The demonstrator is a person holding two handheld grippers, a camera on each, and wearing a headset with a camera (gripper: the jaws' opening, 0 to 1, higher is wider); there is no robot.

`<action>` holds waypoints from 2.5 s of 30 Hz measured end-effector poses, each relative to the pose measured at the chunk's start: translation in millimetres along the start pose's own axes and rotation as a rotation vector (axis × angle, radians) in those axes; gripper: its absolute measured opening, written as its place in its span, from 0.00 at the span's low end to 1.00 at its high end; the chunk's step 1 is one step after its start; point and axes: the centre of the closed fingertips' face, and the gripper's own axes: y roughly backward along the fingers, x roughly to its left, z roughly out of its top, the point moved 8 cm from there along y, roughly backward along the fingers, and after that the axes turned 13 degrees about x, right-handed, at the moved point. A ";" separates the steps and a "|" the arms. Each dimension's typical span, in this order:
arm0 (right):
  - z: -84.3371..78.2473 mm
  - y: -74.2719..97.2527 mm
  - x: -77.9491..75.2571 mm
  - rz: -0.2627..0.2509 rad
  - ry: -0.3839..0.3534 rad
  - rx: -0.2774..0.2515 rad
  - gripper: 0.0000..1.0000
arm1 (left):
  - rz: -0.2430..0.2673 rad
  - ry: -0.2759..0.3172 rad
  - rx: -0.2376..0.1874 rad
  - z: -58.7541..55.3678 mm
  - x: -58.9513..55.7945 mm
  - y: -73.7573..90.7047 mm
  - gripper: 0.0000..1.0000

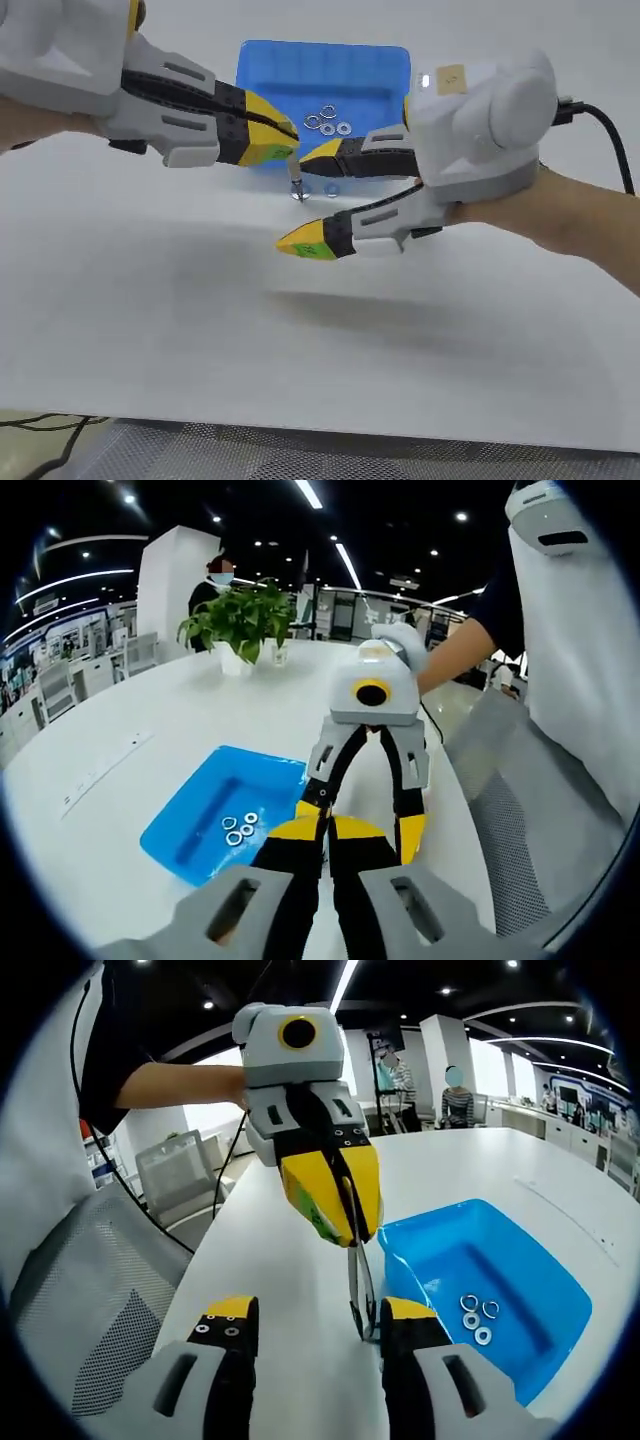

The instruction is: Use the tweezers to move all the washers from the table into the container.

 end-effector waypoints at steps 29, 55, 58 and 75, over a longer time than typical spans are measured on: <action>1.3 1.9 -18.5 -0.080 0.107 0.069 0.09 | 0.032 -0.048 0.034 9.2 -10.0 -4.7 0.06; 29.0 55.9 5.9 -0.148 0.128 -0.014 0.09 | 0.280 0.139 -0.156 -4.4 -33.2 40.2 0.55; 32.8 64.4 4.8 -0.162 0.123 -0.026 0.09 | 0.309 0.154 -0.180 -4.6 -34.0 42.8 0.62; 46.6 101.1 -31.0 -0.277 0.112 -0.077 0.09 | 0.374 0.212 -0.216 -6.9 -44.1 40.1 0.95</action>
